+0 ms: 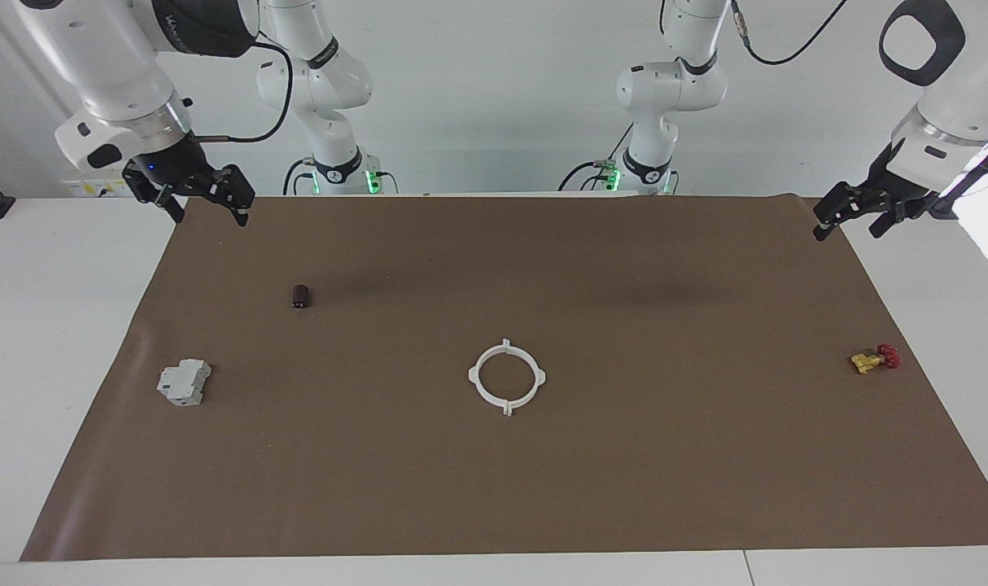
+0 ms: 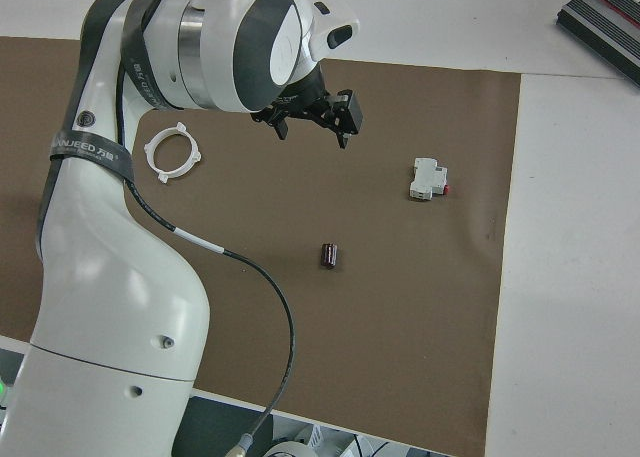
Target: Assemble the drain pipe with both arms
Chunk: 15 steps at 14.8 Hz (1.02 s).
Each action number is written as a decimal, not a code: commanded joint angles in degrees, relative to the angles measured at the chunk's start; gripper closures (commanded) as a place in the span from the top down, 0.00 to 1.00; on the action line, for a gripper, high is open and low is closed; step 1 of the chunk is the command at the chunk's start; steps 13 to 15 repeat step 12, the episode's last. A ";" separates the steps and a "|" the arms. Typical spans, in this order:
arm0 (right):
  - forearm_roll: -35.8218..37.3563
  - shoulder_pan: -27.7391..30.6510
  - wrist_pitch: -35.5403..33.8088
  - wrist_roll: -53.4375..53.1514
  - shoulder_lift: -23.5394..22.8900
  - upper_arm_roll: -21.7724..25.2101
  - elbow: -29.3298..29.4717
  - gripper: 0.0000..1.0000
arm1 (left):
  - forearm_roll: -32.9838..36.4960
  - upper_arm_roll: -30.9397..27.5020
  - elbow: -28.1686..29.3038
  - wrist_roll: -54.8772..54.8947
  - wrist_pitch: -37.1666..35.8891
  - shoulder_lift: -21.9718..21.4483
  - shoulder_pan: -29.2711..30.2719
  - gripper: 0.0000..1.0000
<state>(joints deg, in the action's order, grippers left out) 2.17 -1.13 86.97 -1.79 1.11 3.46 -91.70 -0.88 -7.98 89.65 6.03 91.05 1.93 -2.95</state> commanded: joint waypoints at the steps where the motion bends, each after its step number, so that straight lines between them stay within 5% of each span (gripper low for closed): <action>1: -1.38 0.78 1.09 1.17 0.20 -0.12 -0.15 1.00 | 1.14 0.06 -0.44 -3.30 -1.13 -0.17 -1.44 1.00; 5: -1.37 0.78 1.09 1.17 0.20 -0.12 -0.06 1.00 | 1.06 7.43 1.05 -3.40 -1.75 -1.13 4.60 1.00; 15: -1.37 0.78 1.18 1.17 0.20 -0.12 -0.15 1.00 | 1.06 7.80 1.14 -3.57 -1.75 -1.57 4.80 1.00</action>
